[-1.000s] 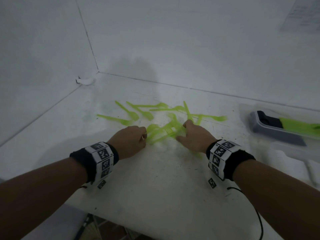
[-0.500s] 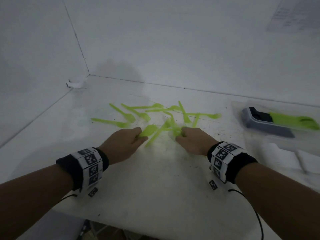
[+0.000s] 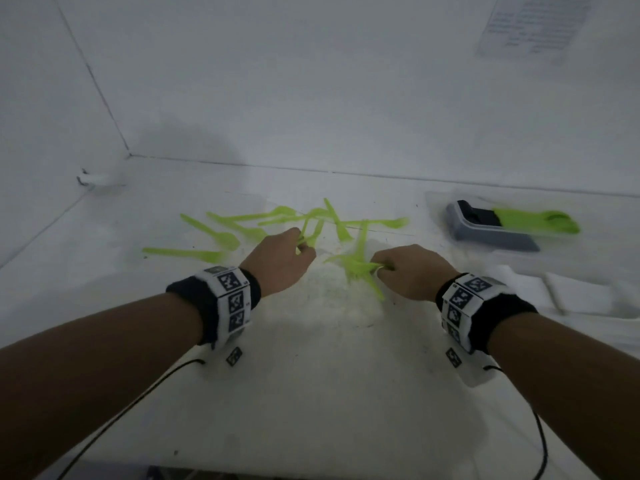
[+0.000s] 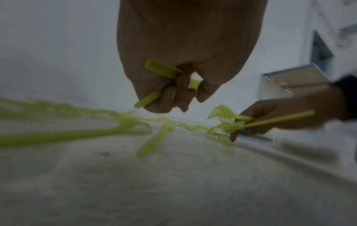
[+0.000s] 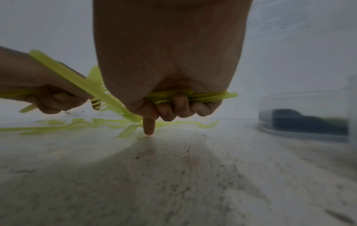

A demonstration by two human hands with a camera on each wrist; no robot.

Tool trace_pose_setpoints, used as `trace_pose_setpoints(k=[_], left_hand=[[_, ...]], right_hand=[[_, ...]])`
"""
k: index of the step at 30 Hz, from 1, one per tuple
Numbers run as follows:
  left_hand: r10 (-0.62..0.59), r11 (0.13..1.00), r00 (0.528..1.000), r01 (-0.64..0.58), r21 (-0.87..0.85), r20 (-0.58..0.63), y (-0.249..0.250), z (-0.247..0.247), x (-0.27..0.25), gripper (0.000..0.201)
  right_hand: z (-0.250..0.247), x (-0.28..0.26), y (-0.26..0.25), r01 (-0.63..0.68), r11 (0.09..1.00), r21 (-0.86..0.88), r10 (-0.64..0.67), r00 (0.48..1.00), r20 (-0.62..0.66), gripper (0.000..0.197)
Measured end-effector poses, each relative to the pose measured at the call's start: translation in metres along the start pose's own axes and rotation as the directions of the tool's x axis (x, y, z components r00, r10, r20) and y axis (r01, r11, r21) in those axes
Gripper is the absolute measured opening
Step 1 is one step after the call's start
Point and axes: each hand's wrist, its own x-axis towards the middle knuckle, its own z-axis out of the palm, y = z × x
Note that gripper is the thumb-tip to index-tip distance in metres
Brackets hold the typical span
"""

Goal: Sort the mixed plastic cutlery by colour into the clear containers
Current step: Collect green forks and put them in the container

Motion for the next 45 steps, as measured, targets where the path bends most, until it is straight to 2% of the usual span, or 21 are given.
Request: trace_pose_setpoints(k=[3,7,9,11,14,17,20,21,23,25,28,30,32,35,37,40,43,44,45], left_hand=[[-0.167,0.955,0.978,0.192,-0.225,0.125,0.015,0.01,0.007,0.061],[-0.32,0.728,0.896,0.441,-0.525,0.308,0.039,0.032,0.005,0.083],[-0.358,0.605,0.876,0.481,-0.635,0.323,0.043,0.038,0.009,0.077],[-0.354,0.53,0.881,0.465,-0.709,0.313,0.046,0.042,0.01,0.059],[-0.303,0.536,0.906,0.419,-0.733,0.296,0.052,0.044,0.011,0.021],[-0.33,0.643,0.905,0.424,-0.638,0.269,0.044,0.035,0.015,0.013],[-0.326,0.749,0.912,0.411,-0.521,0.25,0.024,0.015,0.012,0.014],[-0.321,0.79,0.917,0.398,-0.466,0.237,0.019,0.009,0.01,0.017],[-0.297,0.871,0.938,0.343,-0.35,0.181,0.009,-0.001,0.008,0.019],[-0.252,0.92,0.962,0.272,-0.282,0.105,0.005,-0.007,0.012,0.022],[-0.198,0.959,0.98,0.191,-0.208,-0.014,0.004,-0.014,0.027,0.023],[-0.179,0.977,0.983,0.172,-0.124,-0.046,0.003,-0.018,0.041,0.025],[-0.134,0.991,0.99,0.133,-0.027,-0.05,0.002,-0.021,0.059,0.026],[0.02,0.99,0.999,-0.015,0.14,-0.035,0.003,-0.023,0.087,0.021],[0.129,0.969,0.991,-0.13,0.212,0.018,0.004,-0.019,0.104,0.017],[0.228,0.941,0.969,-0.245,0.235,0.096,0.008,-0.011,0.122,0.012],[0.326,0.89,0.922,-0.374,0.259,0.211,0.016,0.003,0.13,0.01],[0.352,0.856,0.896,-0.425,0.293,0.272,0.018,0.009,0.132,0.015],[0.365,0.812,0.868,-0.474,0.341,0.337,0.021,0.014,0.132,0.028]], right_hand=[[-0.003,0.008,0.0,0.021,0.998,0.063,-0.019,0.999,-0.035,0.027],[-0.003,0.021,-0.005,0.047,0.993,0.105,-0.042,0.998,-0.047,0.02],[-0.002,0.025,-0.005,0.062,0.991,0.116,-0.057,0.997,-0.048,0.021],[-0.002,0.028,-0.004,0.09,0.985,0.145,-0.082,0.995,-0.06,0.018],[-0.001,0.034,-0.004,0.126,0.983,0.133,-0.112,0.988,-0.105,0.015],[-0.004,0.044,0.006,0.049,0.998,0.029,-0.044,0.986,-0.163,0.015],[-0.011,0.056,0.03,-0.08,0.989,0.128,0.1,0.982,-0.159,0.013],[-0.013,0.06,0.037,-0.079,0.979,0.187,0.11,0.981,-0.161,0.011],[-0.016,0.066,0.044,0.01,0.967,0.253,0.038,0.982,-0.183,0.014],[-0.014,0.073,0.042,0.13,0.965,0.227,-0.092,0.981,-0.169,0.033],[-0.005,0.079,0.029,0.233,0.966,0.109,-0.232,0.972,-0.026,0.053],[0.002,0.081,0.022,0.283,0.958,0.047,-0.284,0.959,0.01,0.05],[0.003,0.079,0.018,0.3,0.953,0.03,-0.299,0.953,-0.042,0.041],[-0.002,0.071,0.015,0.338,0.941,0.009,-0.337,0.94,-0.06,0.021],[-0.006,0.067,0.019,0.293,0.948,0.128,-0.281,0.954,-0.103,0.009],[-0.012,0.063,0.031,0.155,0.914,0.374,-0.068,0.969,-0.236,0.021],[-0.016,0.066,0.042,0.02,0.805,0.593,0.21,0.925,-0.316,0.022],[-0.017,0.07,0.044,-0.021,0.755,0.655,0.297,0.902,-0.314,0.019],[-0.017,0.075,0.047,-0.055,0.707,0.705,0.367,0.88,-0.3,0.018]])
